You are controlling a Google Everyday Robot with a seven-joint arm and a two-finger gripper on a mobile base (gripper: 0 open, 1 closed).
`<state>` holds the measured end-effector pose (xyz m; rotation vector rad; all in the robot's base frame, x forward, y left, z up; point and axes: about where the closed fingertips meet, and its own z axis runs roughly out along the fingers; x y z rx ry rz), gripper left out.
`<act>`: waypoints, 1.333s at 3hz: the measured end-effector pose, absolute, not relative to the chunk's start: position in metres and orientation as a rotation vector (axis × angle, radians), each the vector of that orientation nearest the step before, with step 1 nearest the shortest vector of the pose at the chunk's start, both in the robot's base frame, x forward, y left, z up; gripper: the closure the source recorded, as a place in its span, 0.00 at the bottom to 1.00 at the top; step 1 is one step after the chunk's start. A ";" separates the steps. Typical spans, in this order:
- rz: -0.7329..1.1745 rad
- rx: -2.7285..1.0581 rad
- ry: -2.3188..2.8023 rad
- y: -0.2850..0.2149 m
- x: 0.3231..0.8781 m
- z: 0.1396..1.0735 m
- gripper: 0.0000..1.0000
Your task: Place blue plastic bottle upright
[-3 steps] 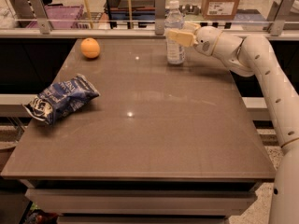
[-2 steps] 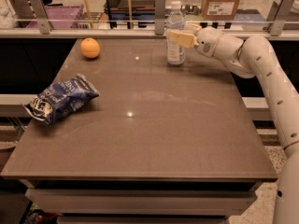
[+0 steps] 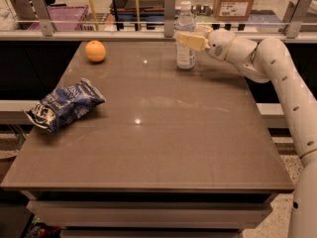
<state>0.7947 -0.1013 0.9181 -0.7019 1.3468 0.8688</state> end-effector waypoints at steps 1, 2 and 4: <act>0.871 -0.704 1.346 -0.099 0.795 0.918 0.36; 0.871 -0.704 1.346 -0.099 0.795 0.918 0.13; 0.876 -0.707 1.344 -0.095 0.795 0.919 0.00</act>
Offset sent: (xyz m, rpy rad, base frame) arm 0.0000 0.0018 0.0001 0.0002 0.0000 0.0025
